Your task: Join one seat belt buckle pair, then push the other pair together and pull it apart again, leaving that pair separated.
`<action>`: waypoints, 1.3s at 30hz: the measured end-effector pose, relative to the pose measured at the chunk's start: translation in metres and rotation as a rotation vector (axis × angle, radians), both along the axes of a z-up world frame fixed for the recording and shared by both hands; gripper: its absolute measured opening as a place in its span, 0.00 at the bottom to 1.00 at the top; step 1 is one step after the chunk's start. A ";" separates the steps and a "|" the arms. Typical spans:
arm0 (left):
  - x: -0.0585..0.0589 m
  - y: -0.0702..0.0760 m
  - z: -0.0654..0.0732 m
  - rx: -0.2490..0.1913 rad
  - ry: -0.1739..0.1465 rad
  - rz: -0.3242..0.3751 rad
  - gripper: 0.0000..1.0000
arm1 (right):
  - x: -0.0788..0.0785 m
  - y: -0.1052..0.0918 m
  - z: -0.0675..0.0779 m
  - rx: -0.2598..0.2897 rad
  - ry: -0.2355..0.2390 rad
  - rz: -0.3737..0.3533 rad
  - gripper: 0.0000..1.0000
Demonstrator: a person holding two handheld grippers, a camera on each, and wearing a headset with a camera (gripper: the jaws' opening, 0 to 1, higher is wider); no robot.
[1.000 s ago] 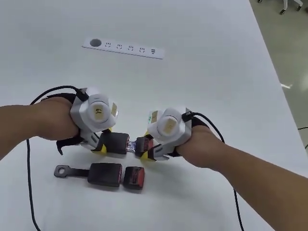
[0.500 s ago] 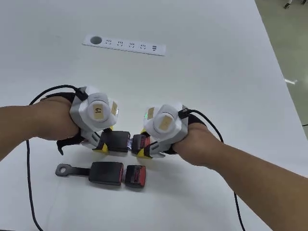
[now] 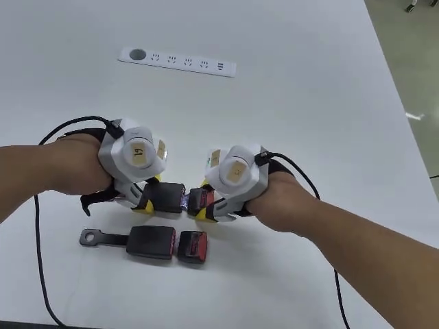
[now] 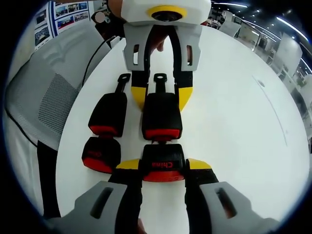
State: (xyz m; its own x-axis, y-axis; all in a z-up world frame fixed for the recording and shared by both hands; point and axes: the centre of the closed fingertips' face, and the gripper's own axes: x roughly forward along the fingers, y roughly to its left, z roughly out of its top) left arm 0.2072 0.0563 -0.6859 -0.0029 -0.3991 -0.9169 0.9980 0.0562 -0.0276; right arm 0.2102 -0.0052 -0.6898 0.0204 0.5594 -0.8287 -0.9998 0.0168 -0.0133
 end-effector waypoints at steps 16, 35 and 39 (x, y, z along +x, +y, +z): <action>0.002 0.001 0.000 0.000 0.001 0.000 0.32 | -0.002 -0.027 0.002 0.007 -0.026 -0.022 0.32; 0.002 0.000 -0.001 0.014 -0.005 -0.003 0.33 | -0.001 -0.126 -0.004 -0.059 0.004 -0.074 0.33; 0.001 -0.002 0.000 0.019 -0.007 -0.012 0.33 | -0.003 -0.136 -0.005 -0.080 0.009 -0.073 0.33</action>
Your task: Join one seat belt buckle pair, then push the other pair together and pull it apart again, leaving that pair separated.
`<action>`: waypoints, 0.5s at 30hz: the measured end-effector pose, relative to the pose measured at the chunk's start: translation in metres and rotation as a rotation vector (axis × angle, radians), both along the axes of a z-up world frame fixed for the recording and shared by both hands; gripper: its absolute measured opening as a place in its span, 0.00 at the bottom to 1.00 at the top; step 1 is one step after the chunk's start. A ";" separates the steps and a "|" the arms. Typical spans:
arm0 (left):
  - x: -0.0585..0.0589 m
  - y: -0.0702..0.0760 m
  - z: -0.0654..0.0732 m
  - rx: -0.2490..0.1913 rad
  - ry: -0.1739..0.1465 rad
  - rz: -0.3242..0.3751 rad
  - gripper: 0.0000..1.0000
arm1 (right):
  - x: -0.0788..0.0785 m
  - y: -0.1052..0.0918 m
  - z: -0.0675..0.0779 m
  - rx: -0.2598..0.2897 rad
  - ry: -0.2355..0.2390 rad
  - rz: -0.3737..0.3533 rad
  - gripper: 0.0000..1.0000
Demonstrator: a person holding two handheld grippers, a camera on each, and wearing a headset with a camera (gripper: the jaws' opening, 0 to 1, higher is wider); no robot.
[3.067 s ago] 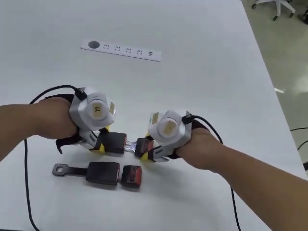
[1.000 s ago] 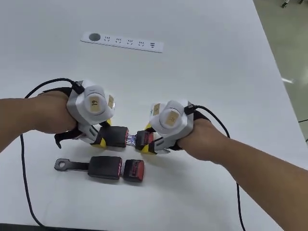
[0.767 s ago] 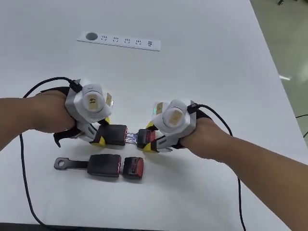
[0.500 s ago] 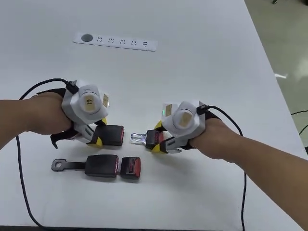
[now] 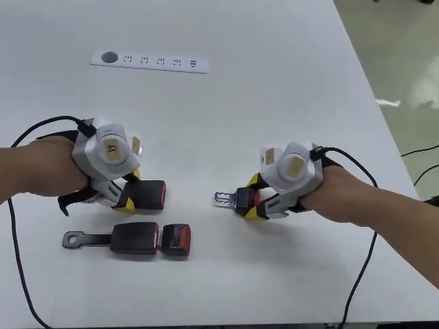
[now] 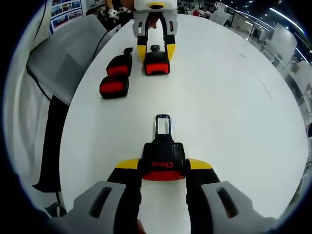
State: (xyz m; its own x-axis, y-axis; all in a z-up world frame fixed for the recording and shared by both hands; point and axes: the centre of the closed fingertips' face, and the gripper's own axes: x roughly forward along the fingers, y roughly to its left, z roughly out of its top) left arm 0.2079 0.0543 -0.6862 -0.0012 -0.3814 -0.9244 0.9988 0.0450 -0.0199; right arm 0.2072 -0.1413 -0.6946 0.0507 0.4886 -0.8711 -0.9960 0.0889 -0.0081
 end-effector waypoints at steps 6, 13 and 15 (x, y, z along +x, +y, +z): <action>-0.001 -0.001 0.001 -0.001 0.001 -0.002 0.33 | -0.002 -0.005 0.002 -0.004 0.007 -0.006 0.34; -0.003 -0.004 0.002 0.007 -0.002 -0.010 0.34 | -0.001 -0.003 0.004 -0.042 -0.027 0.005 0.36; -0.003 -0.003 0.002 0.009 -0.002 -0.012 0.34 | 0.004 -0.005 0.004 -0.050 -0.052 -0.009 0.39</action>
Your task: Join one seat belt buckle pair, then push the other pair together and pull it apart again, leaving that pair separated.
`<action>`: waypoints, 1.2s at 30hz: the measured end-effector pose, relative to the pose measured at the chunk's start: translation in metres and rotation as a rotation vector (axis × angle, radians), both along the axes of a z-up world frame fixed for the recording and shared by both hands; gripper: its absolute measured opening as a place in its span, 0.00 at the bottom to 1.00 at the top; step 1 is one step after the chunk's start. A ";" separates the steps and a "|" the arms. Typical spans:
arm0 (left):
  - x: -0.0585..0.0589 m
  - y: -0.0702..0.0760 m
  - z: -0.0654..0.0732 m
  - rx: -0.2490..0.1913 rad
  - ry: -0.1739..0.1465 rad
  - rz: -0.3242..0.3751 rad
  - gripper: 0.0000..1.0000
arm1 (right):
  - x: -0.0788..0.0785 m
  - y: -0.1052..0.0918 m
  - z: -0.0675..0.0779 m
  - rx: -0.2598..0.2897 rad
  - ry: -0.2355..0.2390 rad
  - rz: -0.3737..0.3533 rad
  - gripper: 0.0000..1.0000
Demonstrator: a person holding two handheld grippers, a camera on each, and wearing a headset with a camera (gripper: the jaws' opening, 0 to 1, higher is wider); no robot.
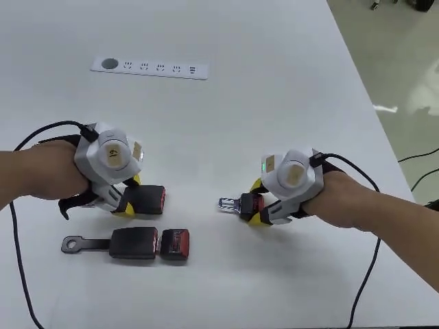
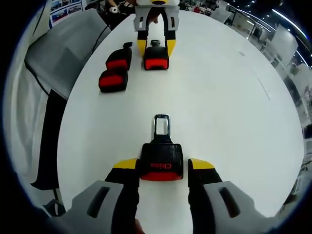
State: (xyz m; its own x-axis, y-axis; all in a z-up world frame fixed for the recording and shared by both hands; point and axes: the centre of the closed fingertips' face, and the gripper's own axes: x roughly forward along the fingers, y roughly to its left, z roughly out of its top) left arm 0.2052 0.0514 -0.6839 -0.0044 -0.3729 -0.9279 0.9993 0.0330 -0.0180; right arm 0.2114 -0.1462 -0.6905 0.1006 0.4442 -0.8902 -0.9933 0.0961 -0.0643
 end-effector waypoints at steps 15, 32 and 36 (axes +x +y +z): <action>0.002 0.017 0.044 -0.160 -0.115 0.202 0.51 | -0.020 0.028 0.053 0.247 -0.015 -0.183 0.49; -0.074 0.073 0.058 -0.169 -0.193 0.386 0.84 | -0.059 0.035 0.078 0.327 -0.071 -0.274 0.71; -0.076 0.089 0.062 -0.209 -0.187 0.500 0.87 | -0.070 0.029 0.076 0.324 -0.077 -0.298 0.78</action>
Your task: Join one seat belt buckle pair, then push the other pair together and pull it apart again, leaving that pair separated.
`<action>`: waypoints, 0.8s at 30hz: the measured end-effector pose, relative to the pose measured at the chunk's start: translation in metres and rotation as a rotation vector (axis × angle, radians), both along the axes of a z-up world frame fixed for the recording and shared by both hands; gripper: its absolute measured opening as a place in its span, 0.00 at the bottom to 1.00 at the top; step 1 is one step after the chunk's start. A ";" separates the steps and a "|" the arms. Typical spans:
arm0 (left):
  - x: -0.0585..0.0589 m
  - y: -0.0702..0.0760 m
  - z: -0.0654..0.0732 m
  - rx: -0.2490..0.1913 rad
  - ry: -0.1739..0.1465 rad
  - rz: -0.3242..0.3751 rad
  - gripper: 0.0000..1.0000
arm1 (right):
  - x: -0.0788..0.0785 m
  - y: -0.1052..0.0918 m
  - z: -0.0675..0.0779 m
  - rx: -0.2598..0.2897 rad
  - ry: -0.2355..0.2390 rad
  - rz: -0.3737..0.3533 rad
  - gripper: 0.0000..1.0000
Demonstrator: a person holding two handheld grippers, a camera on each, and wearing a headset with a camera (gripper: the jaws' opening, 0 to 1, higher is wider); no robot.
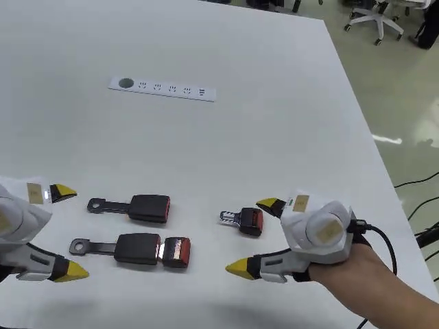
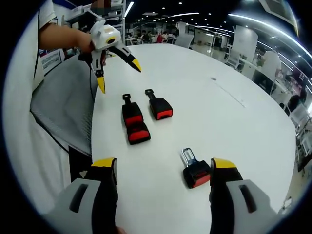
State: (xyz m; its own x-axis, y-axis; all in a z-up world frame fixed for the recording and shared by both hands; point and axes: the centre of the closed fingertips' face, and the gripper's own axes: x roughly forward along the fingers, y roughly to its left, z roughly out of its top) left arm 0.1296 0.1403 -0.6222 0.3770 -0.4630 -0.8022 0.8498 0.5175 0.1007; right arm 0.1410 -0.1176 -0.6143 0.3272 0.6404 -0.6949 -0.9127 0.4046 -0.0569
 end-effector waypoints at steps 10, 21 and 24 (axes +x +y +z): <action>-0.016 0.031 0.005 -0.055 -0.007 0.131 0.98 | -0.014 -0.031 -0.002 0.001 -0.001 -0.120 0.95; -0.028 0.052 0.006 -0.132 -0.009 0.218 1.00 | -0.031 -0.034 -0.001 0.064 0.011 -0.151 1.00; -0.028 0.055 0.003 -0.129 -0.001 0.222 1.00 | -0.029 -0.031 0.001 0.081 0.016 -0.179 1.00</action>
State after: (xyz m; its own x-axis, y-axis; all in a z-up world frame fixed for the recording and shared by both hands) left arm 0.1011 0.1950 -0.6193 0.4819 -0.4667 -0.7415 0.7135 0.7003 0.0229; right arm 0.1123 -0.1483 -0.6132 0.4306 0.6271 -0.6491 -0.8261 0.5635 -0.0036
